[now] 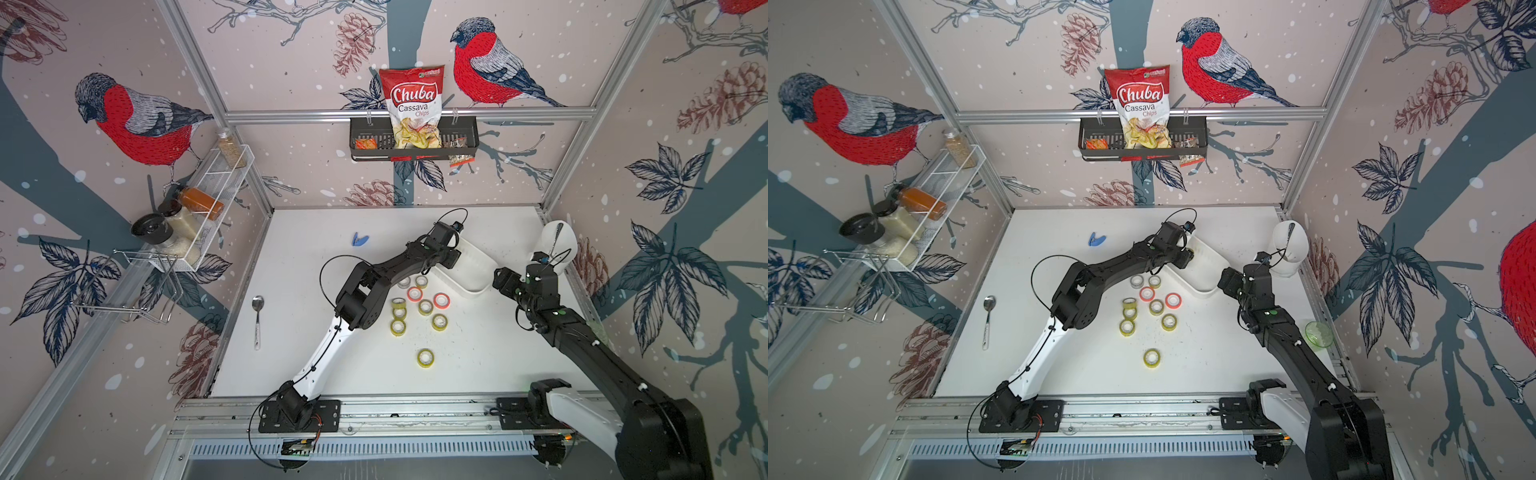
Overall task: Put the transparent tape into the storage box
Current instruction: Place the tape in the storage box.
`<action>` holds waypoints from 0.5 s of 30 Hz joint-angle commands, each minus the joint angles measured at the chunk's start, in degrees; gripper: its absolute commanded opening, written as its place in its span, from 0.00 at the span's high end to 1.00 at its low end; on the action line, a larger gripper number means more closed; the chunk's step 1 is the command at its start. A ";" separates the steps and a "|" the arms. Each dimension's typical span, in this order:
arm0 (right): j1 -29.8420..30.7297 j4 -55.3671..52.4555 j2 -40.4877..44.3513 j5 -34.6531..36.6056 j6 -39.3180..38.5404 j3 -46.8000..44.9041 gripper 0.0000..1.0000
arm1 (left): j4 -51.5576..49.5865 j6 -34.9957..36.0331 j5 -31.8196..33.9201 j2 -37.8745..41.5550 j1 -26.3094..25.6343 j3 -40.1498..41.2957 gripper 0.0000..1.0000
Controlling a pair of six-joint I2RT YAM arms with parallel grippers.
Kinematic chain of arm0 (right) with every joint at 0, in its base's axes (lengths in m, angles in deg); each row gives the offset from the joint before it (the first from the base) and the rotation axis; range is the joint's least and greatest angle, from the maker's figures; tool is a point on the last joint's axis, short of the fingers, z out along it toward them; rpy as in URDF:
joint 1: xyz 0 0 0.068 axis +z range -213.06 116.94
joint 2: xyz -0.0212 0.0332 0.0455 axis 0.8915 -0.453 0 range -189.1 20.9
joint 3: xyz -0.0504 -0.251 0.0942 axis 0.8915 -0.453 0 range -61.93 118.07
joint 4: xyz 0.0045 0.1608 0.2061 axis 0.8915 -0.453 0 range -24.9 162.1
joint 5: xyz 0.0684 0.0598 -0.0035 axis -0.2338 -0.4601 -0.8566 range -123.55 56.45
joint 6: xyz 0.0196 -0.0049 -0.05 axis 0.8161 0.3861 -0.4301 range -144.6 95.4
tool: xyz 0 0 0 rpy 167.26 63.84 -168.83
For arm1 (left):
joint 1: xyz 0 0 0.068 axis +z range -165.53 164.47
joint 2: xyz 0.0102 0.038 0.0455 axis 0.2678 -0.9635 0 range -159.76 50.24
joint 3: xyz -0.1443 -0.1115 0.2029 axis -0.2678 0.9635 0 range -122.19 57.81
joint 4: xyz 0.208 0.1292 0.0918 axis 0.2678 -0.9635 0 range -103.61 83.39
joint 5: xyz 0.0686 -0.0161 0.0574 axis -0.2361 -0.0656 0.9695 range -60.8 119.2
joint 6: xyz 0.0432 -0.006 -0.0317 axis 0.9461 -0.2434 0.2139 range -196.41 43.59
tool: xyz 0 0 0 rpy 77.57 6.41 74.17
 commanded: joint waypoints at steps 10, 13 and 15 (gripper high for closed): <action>-0.57 0.86 -0.59 -0.25 1.32 -0.20 0.16 | -2.28 -1.63 -2.98 3.41 0.50 -0.58 0.36; -0.66 -0.22 -1.90 -0.59 2.23 0.42 0.19 | -0.48 -2.74 -4.20 8.46 0.47 3.81 0.36; -0.66 -1.34 -3.36 -0.91 2.59 1.15 0.22 | 1.21 -3.75 -4.41 12.79 0.49 8.42 0.36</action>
